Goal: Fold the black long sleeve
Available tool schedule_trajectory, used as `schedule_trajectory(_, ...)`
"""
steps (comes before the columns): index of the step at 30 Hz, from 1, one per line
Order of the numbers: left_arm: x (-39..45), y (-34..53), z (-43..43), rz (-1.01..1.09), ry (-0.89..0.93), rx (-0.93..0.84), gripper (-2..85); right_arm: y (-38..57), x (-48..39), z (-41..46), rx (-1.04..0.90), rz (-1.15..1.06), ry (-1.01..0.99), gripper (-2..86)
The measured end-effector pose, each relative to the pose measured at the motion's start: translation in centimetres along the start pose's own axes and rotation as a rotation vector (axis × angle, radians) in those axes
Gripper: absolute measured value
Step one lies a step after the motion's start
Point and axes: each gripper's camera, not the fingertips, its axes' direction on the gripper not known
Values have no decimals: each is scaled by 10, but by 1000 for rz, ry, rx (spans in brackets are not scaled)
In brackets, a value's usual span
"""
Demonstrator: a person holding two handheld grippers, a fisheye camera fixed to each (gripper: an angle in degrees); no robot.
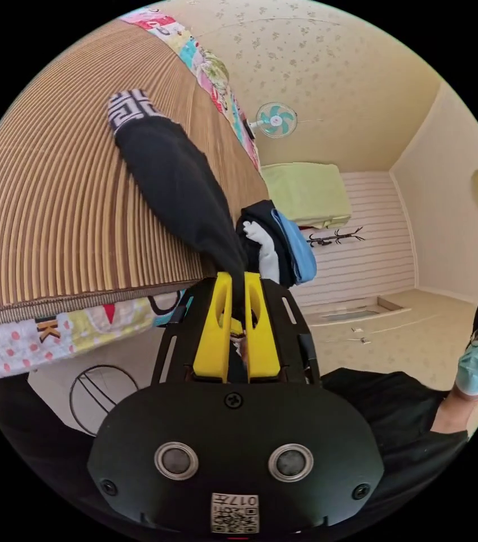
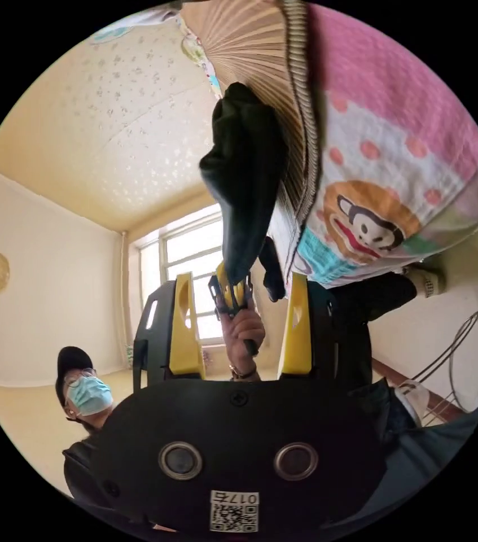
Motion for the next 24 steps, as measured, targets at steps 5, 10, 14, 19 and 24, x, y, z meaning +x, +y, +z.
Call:
schedule_trajectory(5,47,58,-38,233,-19,15,40,-11,-27,12,-23,-103,-133,208)
schedule_trajectory(10,75,136,-122,302,-160,238,52,-10,-77,101,-280,-219,-26,177)
schedule_trajectory(14,80,210,-181,241,-194,531,77,-28,-91,214,-497,-230,-50,156)
schedule_trajectory(19,87,283,-215,173,-357,640,78,-15,-123,450,-890,-319,-259,123)
schedule_trajectory(24,76,320,-208,85,-324,693,79,-6,-105,604,-956,-426,-180,87)
